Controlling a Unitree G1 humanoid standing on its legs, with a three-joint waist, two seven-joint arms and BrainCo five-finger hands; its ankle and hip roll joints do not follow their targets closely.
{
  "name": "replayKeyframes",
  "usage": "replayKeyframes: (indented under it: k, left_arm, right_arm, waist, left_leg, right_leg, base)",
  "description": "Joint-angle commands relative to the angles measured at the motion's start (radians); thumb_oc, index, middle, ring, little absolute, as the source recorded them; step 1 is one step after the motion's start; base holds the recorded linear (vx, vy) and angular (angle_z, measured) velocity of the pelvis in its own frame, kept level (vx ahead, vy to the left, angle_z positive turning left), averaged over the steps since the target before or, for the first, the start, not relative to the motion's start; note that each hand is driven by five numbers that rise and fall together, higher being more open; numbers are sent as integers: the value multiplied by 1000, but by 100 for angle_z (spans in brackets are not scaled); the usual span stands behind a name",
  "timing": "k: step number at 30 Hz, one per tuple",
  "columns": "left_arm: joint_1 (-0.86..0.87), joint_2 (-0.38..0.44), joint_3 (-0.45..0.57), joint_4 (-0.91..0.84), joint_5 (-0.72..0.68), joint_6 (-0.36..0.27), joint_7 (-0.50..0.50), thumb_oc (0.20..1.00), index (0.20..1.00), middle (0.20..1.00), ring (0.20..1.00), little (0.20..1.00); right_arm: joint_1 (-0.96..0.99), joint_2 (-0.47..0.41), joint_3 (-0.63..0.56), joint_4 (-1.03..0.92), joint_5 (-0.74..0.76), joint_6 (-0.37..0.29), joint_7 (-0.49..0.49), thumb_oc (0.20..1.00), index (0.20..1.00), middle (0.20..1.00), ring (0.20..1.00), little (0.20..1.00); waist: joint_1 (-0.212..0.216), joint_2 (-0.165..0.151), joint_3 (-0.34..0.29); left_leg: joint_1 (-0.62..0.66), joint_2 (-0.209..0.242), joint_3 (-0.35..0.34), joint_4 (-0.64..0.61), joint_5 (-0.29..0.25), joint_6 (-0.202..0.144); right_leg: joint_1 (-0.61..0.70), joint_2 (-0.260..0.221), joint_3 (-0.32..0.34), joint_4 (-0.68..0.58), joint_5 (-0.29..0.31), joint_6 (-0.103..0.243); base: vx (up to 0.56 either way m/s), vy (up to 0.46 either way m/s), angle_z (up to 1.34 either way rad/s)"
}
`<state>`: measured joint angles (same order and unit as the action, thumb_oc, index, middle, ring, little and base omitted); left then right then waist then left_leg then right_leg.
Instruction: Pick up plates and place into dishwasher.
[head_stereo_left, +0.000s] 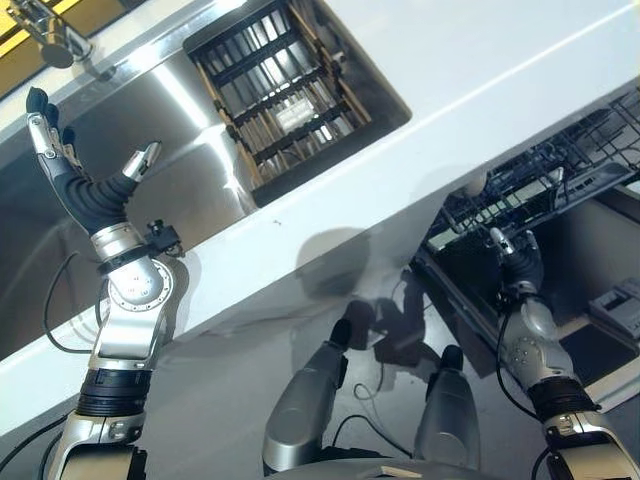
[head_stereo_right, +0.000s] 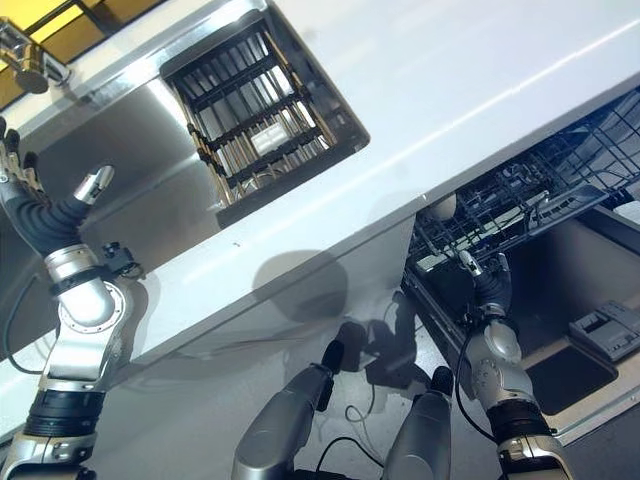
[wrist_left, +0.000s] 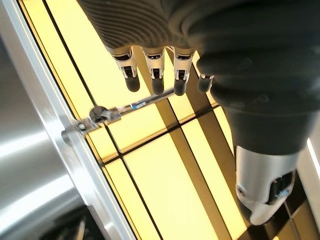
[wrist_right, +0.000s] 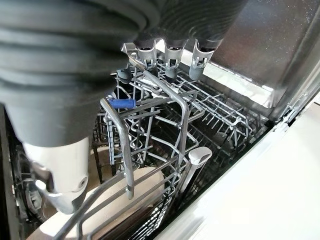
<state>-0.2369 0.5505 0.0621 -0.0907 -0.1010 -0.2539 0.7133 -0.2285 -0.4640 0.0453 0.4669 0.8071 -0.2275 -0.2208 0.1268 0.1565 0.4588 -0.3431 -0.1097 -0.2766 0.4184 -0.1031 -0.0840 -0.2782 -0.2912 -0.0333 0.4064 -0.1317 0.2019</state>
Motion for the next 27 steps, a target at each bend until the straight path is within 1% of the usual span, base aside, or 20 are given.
replayKeyframes:
  k: [1,5,9,12,15,18,20,23,27]
  left_arm:
    - [51,58,21,10,-1,-52,-14,1000,1000,1000,1000,1000]
    - [67,75,38,11,-7,-66,-46,1000,1000,1000,1000,1000]
    - [68,95,43,17,-16,-70,-76,1000,1000,1000,1000,1000]
    - [66,112,42,32,-27,-75,-108,1000,1000,1000,1000,1000]
    - [71,123,47,45,-37,-84,-145,1000,1000,1000,1000,1000]
    - [88,131,58,54,-44,-87,-183,1000,1000,1000,1000,1000]
    - [88,143,57,55,-51,-90,-201,1000,1000,1000,1000,1000]
    - [73,165,53,55,-70,-86,-232,1000,1000,1000,1000,1000]
    - [61,200,56,55,-94,-75,-268,1000,1000,1000,1000,1000]
  right_arm:
    - [-239,96,101,-172,-114,-114,121,1000,1000,1000,1000,1000]
    - [-221,97,88,-182,-113,-130,138,1000,1000,1000,1000,1000]
    - [-227,90,69,-164,-83,-161,190,1000,1000,1000,1000,1000]
    - [-252,73,55,-135,-39,-167,238,1000,1000,1000,1000,1000]
    - [-260,62,43,-108,-39,-158,229,1000,1000,1000,1000,1000]
    - [-219,68,29,-106,-31,-151,228,1000,1000,1000,1000,1000]
    - [-197,70,27,-105,-27,-146,209,1000,1000,1000,1000,1000]
    - [-177,72,16,-64,-2,-159,183,1000,1000,1000,1000,1000]
    - [-92,76,5,-69,-69,-139,70,1000,1000,1000,1000,1000]
  waist:
    - [77,-106,-17]
    - [90,-115,-41]
    - [103,-124,-79]
    - [111,-132,-111]
    - [117,-140,-142]
    - [119,-152,-172]
    - [120,-161,-179]
    - [126,-172,-182]
    - [115,-202,-188]
  left_leg:
    - [-115,-17,20,197,-139,1]
    - [-95,-14,18,199,-151,3]
    - [-69,-12,14,202,-169,5]
    - [-53,-10,14,216,-191,2]
    - [-39,-5,14,230,-213,-1]
    - [-18,6,15,229,-226,-1]
    - [-15,9,18,235,-235,0]
    - [-27,19,23,261,-251,-2]
    - [-29,43,35,276,-264,-3]
  right_leg:
    - [15,-74,50,-143,187,-33]
    - [48,-85,38,-155,194,-28]
    - [89,-97,30,-173,200,-21]
    - [121,-107,26,-193,210,-13]
    - [151,-114,28,-214,217,-2]
    - [177,-114,36,-234,231,13]
    - [191,-116,44,-252,242,22]
    - [213,-116,44,-284,256,34]
    - [224,-112,48,-333,282,46]
  base:
    - [77,-38,20]
    - [71,-44,16]
    - [83,-59,9]
    - [103,-83,14]
    - [102,-68,8]
    - [88,-67,13]
    - [7,-112,12]
    - [-55,-142,9]
    - [-69,-131,-6]
